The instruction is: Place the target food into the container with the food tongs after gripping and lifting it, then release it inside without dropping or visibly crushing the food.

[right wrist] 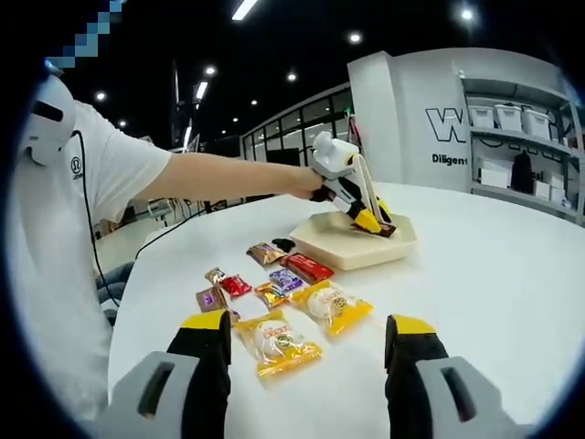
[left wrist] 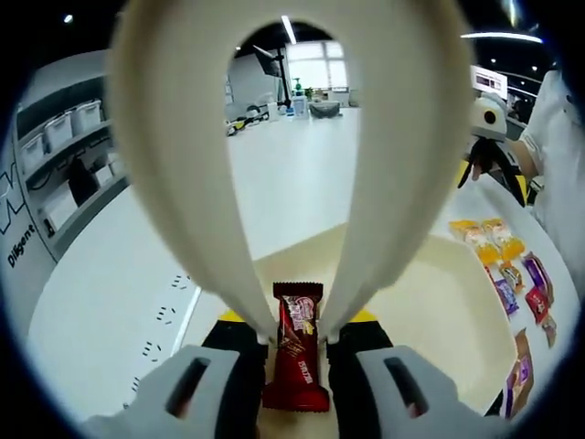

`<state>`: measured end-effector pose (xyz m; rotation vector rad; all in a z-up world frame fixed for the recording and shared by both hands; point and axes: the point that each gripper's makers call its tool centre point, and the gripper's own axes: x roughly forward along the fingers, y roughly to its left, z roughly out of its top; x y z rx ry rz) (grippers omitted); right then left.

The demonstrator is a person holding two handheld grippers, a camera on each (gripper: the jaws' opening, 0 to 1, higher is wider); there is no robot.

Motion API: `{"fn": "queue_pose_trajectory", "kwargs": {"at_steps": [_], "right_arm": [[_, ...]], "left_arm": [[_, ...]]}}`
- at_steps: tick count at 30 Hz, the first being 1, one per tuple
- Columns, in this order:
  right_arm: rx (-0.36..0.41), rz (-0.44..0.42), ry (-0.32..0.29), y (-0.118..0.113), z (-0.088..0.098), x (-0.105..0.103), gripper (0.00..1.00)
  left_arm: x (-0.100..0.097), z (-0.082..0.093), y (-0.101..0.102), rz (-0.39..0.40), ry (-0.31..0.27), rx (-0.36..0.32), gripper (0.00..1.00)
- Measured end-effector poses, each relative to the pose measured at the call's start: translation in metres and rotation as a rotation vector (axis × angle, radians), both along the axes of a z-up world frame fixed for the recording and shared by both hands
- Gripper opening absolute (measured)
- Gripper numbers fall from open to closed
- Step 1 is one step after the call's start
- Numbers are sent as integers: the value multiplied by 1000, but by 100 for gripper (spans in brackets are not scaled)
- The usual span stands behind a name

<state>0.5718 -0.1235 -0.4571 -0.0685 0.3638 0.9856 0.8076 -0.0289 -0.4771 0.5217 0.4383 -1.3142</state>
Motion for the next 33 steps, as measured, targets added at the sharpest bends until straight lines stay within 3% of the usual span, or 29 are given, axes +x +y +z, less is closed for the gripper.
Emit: {"fn": "queue_pose_trajectory", "kwargs": {"at_steps": [23, 29, 33], "right_arm": [[0, -8, -3, -2, 1, -1, 67], [10, -11, -6, -2, 4, -2, 67], [15, -7, -15, -1, 8, -4, 67]], "left_arm": [[0, 7, 2, -22, -39, 17, 24], [-5, 26, 1, -5, -58, -18, 24], [-22, 46, -2, 4, -50, -69, 23]]}}
